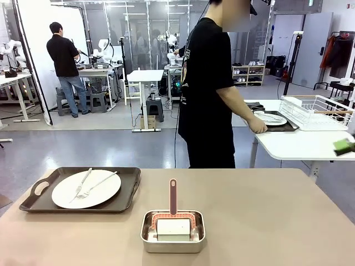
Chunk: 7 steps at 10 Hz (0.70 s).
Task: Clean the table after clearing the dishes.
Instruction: When the left (or right) Handle tray is removed, use the left hand (or right hand) to clean the left (or right) side of the table with the Lint Roller.
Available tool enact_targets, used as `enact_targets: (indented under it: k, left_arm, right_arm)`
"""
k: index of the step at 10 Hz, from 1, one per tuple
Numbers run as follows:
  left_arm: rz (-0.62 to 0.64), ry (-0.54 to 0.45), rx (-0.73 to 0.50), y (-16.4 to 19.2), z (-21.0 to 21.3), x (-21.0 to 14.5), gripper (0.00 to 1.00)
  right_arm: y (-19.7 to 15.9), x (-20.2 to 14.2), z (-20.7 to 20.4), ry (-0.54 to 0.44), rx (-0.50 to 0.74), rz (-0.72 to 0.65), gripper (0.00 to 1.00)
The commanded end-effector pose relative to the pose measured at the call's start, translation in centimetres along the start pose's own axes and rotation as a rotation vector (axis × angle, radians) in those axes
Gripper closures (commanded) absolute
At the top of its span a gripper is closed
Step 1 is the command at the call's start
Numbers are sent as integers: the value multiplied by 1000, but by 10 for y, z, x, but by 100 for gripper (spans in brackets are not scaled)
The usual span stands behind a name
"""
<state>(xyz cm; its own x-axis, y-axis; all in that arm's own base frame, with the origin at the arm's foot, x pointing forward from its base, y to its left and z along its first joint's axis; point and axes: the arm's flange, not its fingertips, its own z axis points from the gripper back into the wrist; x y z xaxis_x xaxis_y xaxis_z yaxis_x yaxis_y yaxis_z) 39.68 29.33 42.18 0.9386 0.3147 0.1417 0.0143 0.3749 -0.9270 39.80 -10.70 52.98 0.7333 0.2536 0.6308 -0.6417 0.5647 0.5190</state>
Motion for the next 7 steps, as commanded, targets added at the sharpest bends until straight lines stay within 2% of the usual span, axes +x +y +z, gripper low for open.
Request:
enact_targets:
  k: [1, 3, 5, 7]
  left_arm:
    - [0, -17, -10, 0, 1, -1, 0]
    - [0, -17, -10, 0, 1, -1, 0]
    - [0, -17, -10, 0, 1, -1, 0]
    - [0, -17, -10, 0, 1, -1, 0]
  right_arm:
    - [-10, 36, -35, 151, -97, 36, 0]
    - [9, 70, -85, 360, -170, 164, 0]
    - [16, 96, -127, 556, -157, 183, 0]
    - [21, 105, -165, 599, -186, 180, 0]
